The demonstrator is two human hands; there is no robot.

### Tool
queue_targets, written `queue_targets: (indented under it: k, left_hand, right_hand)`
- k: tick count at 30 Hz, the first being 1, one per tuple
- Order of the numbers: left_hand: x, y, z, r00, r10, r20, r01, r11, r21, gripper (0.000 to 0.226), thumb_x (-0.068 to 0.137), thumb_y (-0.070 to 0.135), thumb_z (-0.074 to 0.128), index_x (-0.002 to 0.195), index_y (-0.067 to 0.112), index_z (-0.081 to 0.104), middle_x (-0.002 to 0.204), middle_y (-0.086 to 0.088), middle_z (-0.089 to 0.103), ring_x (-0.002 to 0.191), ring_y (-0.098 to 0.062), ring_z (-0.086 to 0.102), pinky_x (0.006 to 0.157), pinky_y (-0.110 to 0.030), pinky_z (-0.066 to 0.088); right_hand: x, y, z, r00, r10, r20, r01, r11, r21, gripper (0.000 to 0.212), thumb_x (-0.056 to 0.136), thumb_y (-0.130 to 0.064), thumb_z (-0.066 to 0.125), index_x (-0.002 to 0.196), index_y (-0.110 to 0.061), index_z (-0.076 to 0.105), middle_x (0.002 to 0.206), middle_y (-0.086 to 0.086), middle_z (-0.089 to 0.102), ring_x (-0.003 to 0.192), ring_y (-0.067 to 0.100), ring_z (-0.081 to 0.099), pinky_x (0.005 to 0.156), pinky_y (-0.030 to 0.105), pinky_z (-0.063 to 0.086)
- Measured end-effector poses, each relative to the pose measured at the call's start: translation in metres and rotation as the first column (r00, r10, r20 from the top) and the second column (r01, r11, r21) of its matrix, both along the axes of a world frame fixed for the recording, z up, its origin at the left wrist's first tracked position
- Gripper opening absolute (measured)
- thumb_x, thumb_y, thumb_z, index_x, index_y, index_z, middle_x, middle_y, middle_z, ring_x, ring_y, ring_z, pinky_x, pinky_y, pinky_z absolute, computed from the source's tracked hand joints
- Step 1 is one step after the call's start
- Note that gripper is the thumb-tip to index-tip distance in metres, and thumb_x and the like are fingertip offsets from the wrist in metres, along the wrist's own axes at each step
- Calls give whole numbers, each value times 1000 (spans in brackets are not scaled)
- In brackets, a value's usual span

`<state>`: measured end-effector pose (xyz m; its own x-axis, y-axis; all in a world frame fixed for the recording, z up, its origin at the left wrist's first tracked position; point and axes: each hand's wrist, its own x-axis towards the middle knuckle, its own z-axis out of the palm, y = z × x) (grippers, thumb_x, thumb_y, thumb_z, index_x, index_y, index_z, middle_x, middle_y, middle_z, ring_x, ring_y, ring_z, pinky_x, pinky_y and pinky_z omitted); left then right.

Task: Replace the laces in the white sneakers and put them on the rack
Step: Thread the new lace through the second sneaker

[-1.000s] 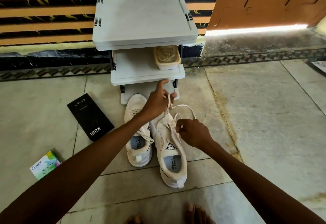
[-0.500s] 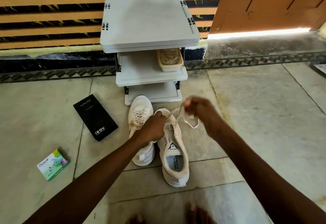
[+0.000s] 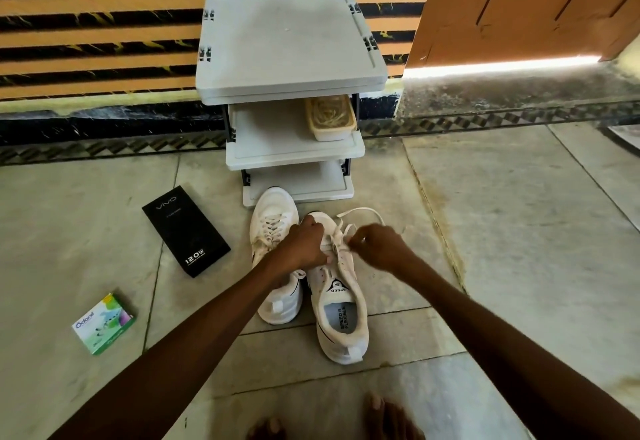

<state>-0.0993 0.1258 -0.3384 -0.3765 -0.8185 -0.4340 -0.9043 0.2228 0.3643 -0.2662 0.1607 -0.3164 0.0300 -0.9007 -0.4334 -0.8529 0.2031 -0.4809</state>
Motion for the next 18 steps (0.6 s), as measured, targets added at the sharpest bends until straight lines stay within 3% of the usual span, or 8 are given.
queue_targets:
  k: [2, 6, 8, 10, 15, 17, 18]
  left_hand:
    - [0, 1, 1, 1000, 10, 0, -10, 1000, -9, 67, 80, 34, 75, 133, 3, 48, 141, -13, 35, 121, -35, 47, 98, -38, 42]
    - [-1, 6, -2, 999, 28, -19, -29, 998, -47, 72, 75, 36, 80, 132, 6, 48, 139, -13, 36, 119, -35, 46, 96, -38, 43]
    - [-5, 9, -4, 1000, 24, -9, -25, 997, -79, 73, 74, 35, 80, 131, 7, 46, 139, -13, 36, 118, -36, 45, 93, -40, 42]
    - [-8, 11, -5, 999, 29, 19, -27, 994, -108, 73, 73, 34, 81, 131, 7, 44, 138, -12, 36, 116, -36, 45, 91, -41, 43]
    - [-9, 12, -5, 999, 42, 26, -39, 993, -109, 74, 73, 35, 81, 131, 8, 43, 139, -12, 36, 118, -36, 44, 93, -42, 43]
    - [-8, 11, -4, 998, 55, 11, -53, 993, -101, 74, 74, 35, 81, 132, 8, 44, 140, -12, 36, 119, -35, 44, 94, -42, 43]
    - [-8, 11, -3, 998, 64, -4, -64, 993, -98, 73, 75, 35, 80, 132, 8, 44, 140, -13, 35, 119, -35, 44, 94, -42, 43]
  right_hand:
    - [1, 6, -13, 992, 81, -94, -78, 996, 37, 41, 97, -45, 52, 96, -8, 70, 92, 9, 69, 86, 24, 64, 77, 35, 52]
    - [1, 6, -4, 978, 178, -106, -185, 981, -60, 30, 98, -27, 53, 82, -7, 68, 88, 12, 69, 81, 26, 60, 68, 31, 46]
    - [-2, 0, 17, 991, 133, 25, -130, 986, -103, 30, 99, -20, 51, 75, -11, 66, 83, 10, 65, 69, 20, 56, 63, 26, 45]
    - [-7, -9, 36, 970, -2, 242, 30, 993, -114, 34, 101, -20, 49, 68, -18, 60, 75, 5, 60, 62, 13, 51, 54, 19, 41]
    - [-24, -11, 46, 932, -62, 356, 63, 998, 8, 37, 101, -32, 50, 67, -20, 59, 66, -5, 56, 60, 9, 49, 56, 22, 37]
    - [-28, -8, 42, 971, 15, 240, -37, 995, 89, 35, 102, -33, 48, 72, -21, 61, 74, -2, 60, 65, 12, 52, 63, 26, 44]
    - [-31, -8, 36, 991, 113, 78, -123, 984, 131, 32, 102, -33, 46, 81, -18, 65, 83, 2, 64, 73, 15, 58, 72, 28, 48]
